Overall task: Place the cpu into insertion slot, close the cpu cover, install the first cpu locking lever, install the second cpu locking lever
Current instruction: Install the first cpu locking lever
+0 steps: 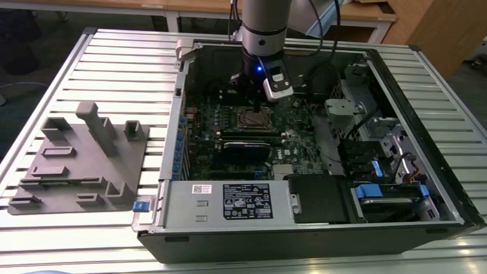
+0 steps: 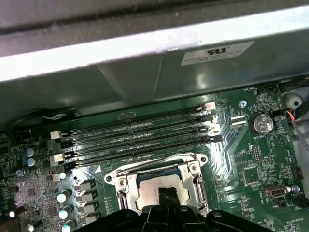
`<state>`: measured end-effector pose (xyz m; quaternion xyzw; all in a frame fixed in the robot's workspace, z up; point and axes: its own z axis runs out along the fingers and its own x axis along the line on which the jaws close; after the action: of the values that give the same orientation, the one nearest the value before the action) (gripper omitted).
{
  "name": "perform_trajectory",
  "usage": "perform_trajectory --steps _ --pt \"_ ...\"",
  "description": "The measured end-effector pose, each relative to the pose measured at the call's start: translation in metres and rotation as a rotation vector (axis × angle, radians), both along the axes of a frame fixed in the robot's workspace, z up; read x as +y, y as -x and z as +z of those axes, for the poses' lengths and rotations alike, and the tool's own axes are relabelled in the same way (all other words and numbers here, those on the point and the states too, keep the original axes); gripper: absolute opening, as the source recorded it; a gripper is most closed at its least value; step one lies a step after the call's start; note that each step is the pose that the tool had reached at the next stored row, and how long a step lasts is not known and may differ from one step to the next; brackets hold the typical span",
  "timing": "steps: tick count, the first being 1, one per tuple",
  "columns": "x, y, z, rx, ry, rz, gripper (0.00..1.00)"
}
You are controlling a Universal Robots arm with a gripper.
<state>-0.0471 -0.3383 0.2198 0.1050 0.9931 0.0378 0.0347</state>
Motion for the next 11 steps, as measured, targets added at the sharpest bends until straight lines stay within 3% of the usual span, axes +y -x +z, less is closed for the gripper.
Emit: perform_trajectory --steps 5,11 --pt "-0.0016 0.0001 0.0001 0.0002 0.0105 0.0 0.11" --pt "-0.0067 0.0 0.0001 0.0002 0.0132 0.0 0.11"
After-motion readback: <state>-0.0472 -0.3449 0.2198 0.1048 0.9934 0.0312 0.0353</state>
